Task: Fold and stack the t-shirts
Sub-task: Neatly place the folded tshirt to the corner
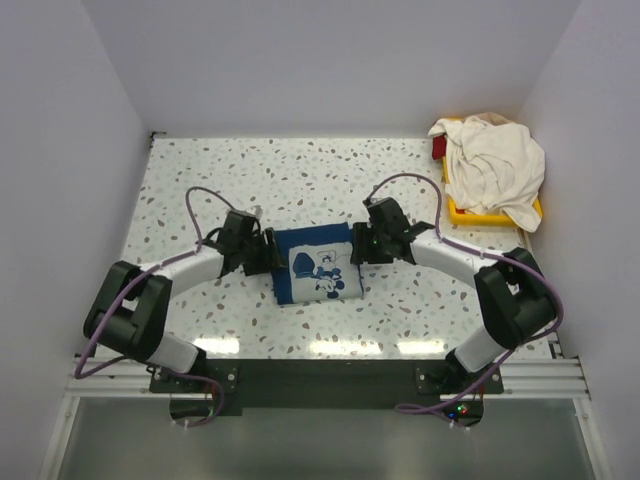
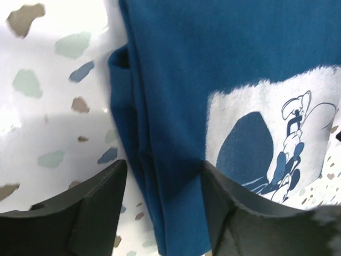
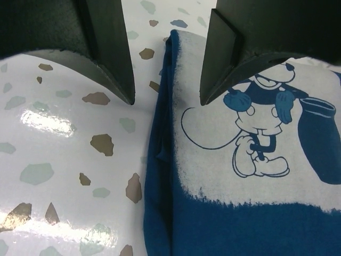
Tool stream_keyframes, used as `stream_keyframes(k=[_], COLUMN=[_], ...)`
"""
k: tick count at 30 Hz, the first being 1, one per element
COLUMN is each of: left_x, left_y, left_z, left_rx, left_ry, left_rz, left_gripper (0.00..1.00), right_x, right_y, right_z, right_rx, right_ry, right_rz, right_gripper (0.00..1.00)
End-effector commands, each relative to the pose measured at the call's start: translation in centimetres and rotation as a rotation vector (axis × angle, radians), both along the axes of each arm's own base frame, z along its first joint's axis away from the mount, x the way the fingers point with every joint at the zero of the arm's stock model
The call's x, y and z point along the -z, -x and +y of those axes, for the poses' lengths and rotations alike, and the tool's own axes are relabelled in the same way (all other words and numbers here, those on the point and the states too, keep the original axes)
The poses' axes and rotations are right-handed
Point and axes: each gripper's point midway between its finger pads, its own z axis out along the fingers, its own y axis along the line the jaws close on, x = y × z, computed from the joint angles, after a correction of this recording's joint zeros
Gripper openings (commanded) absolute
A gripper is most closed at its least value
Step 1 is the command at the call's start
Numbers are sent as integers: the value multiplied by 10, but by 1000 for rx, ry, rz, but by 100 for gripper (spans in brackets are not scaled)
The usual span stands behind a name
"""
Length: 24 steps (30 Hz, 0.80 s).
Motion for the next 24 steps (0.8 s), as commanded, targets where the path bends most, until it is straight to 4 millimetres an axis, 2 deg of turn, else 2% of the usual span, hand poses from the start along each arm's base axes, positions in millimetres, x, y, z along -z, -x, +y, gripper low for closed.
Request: stream_keyframes(k=[1, 5, 8, 9, 11, 14, 15, 17, 18, 20, 21, 23, 24], left_x=[4, 17, 21, 19, 10, -4, -8, -18, -17, -27, -25, -24, -22], left_y=[-13, -10, -13, -15, -23, -39, -48, -53, -55, -53, -51, -35, -29], left_z=[-7, -8, -8, -8, -5, 10, 26, 48, 72, 96, 120, 147, 173], left_rx=[19, 7, -37, -57, -134, -257, -322, -417, -495, -573, -648, -739, -827], left_ry=[8, 1, 10, 15, 30, 47, 52, 70, 75, 81, 72, 55, 56], left_rz=[-9, 33, 52, 48, 36, 28, 23, 14, 22, 11, 16, 34, 41], left_gripper=[60, 44, 21, 10, 2, 0, 0, 0, 0, 0, 0, 0, 0], right_x=[-5, -9, -11, -13, -15, -21, -23, -27, -28, -30, -32, -34, -35], right_y=[-5, -6, -7, -8, -9, -10, -11, -11, -10, -9, -9, -6, -5], right_z=[8, 7, 9, 9, 11, 11, 10, 10, 10, 9, 9, 8, 9], right_rx=[-5, 1, 4, 3, 4, 6, 8, 3, 3, 0, -3, -7, -9], right_ry=[-42, -45, -48, -53, -59, -57, -57, -57, -58, -60, -61, -65, -71], right_rz=[-33, -40, -43, -46, -43, -50, -57, -61, -62, -63, -68, -69, -71], right_gripper=[56, 56, 56, 55, 55, 55, 55, 55, 55, 55, 54, 55, 54])
